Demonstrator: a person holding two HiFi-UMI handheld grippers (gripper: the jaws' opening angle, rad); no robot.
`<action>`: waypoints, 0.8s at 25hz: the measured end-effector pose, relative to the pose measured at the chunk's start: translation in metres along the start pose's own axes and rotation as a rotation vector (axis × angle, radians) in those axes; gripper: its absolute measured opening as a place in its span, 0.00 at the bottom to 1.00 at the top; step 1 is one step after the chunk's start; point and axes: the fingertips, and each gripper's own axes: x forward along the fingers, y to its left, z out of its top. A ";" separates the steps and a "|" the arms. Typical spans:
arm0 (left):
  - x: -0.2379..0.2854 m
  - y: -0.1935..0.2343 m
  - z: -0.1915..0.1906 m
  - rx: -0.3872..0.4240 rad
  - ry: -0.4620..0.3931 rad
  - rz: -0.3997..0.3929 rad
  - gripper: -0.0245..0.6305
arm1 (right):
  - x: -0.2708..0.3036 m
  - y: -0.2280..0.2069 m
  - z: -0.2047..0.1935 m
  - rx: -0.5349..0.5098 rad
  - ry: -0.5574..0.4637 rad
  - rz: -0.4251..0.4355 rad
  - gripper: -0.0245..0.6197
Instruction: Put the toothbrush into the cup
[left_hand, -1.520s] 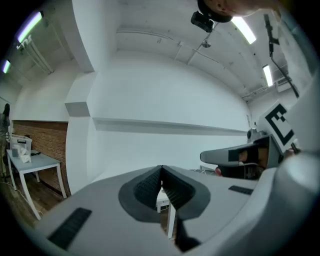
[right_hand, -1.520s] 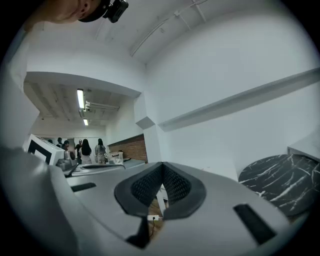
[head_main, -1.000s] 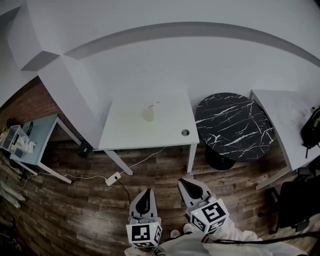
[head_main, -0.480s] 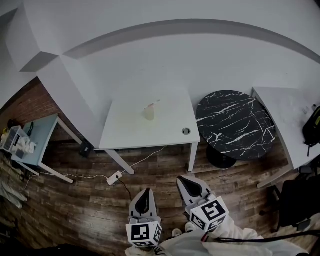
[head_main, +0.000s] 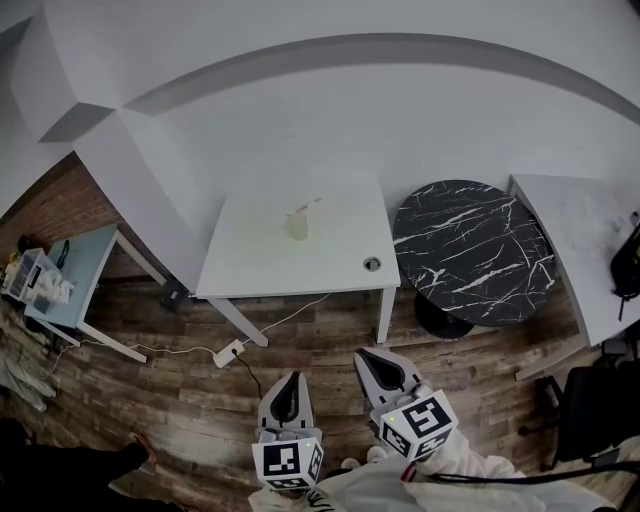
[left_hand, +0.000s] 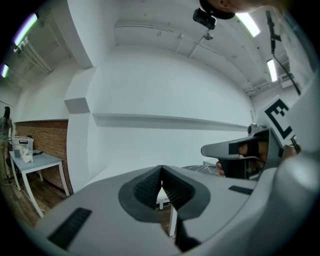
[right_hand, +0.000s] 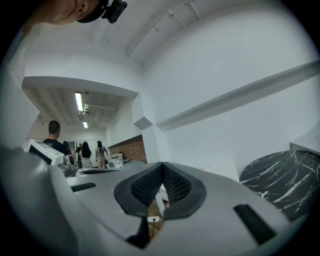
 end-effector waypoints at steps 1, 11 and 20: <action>0.004 -0.003 0.001 0.002 0.000 0.000 0.05 | 0.000 -0.004 0.001 0.001 -0.002 0.000 0.05; 0.039 -0.013 0.008 0.014 -0.015 -0.022 0.05 | 0.011 -0.036 0.006 0.012 -0.023 -0.009 0.05; 0.094 0.024 0.007 -0.002 -0.027 -0.050 0.05 | 0.062 -0.056 0.000 0.005 -0.021 -0.034 0.05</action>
